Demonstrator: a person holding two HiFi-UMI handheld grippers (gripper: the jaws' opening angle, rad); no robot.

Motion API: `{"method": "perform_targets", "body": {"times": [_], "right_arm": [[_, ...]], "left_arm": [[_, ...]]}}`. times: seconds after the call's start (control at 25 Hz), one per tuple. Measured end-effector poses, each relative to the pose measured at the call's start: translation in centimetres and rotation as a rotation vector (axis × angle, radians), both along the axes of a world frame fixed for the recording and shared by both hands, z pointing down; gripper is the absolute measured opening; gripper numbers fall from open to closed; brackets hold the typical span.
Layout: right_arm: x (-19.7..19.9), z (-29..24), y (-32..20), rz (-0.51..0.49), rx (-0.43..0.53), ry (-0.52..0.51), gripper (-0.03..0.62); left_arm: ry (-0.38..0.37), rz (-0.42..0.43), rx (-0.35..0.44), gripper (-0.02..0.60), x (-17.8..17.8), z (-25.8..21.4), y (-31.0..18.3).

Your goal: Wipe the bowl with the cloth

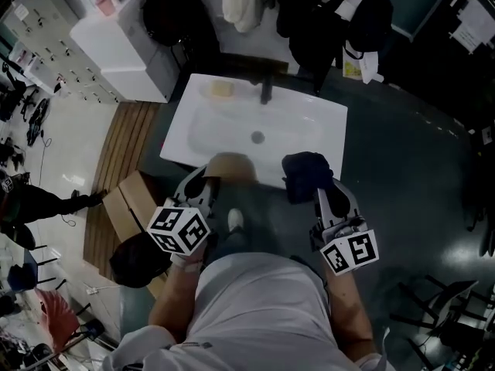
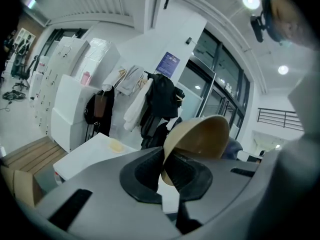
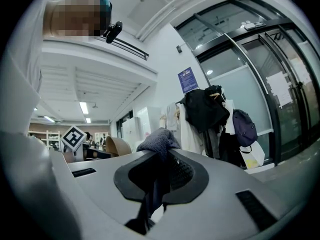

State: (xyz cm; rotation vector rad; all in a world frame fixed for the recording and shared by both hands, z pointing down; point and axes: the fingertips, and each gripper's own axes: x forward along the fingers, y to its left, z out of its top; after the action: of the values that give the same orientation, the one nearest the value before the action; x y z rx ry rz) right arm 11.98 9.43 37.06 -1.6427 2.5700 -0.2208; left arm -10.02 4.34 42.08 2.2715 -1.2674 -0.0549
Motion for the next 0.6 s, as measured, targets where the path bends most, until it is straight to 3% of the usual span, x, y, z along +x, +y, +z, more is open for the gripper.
{"method": "perform_targets", "body": {"times": [0.32,0.6], "right_arm": [[-6.5,-0.6,-6.7,-0.057,0.010,0.005,0.040],[-10.9,0.5,-11.1,-0.118,-0.020,0.046,0.040]], "left_arm": [[0.068,-0.017,-0.087,0.017,-3.8,1.6,-8.6],[0.094,-0.014,-0.157,0.017,-5.0,3.3,-14.8]]}}
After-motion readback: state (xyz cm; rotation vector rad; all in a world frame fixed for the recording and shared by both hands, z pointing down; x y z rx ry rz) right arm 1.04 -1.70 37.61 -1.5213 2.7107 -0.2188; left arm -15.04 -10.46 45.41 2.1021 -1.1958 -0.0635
